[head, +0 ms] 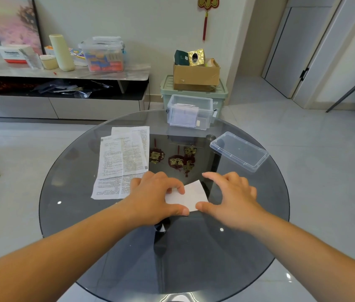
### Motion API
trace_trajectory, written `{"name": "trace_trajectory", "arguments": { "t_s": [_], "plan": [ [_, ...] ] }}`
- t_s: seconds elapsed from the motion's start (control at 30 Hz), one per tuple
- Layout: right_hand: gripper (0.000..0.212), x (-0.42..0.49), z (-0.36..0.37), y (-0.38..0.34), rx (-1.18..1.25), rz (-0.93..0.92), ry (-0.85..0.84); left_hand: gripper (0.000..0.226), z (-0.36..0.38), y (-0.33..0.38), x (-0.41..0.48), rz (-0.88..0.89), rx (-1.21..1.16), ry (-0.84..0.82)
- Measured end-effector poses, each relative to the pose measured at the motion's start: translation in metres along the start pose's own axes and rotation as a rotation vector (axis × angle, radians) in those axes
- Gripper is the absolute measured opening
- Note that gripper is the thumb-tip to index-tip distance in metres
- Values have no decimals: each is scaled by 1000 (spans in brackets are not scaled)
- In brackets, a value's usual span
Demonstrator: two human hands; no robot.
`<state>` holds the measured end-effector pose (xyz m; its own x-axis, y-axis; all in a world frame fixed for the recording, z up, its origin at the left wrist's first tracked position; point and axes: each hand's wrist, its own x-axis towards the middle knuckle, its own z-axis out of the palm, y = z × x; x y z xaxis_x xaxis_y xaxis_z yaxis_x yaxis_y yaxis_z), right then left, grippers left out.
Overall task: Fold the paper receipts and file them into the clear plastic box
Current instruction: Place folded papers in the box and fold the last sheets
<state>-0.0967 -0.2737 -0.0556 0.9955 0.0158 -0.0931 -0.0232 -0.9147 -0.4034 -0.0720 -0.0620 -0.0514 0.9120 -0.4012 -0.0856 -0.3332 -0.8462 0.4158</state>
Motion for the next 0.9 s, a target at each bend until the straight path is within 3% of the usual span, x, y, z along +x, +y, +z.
{"name": "trace_trajectory", "arguments": {
  "t_s": [0.3, 0.43, 0.53, 0.6, 0.9],
  "plan": [
    [61, 8, -12, 6, 24, 52, -65, 47, -15, -15, 4, 20, -110, -186],
    [58, 2, -6, 8, 95, -92, -21, 48, -15, -16, 5, 31, -115, -192],
    [37, -4, 4, 14, 43, -231, 46, 49, -17, -16, 5, 28, -103, -188],
    [30, -4, 5, 20, -15, -229, 65, 49, -17, -15, 6, 23, -94, -193],
    [44, 0, -7, 20, -217, -216, -10, 52, -17, -11, 7, 6, -65, -193]
  ]
}}
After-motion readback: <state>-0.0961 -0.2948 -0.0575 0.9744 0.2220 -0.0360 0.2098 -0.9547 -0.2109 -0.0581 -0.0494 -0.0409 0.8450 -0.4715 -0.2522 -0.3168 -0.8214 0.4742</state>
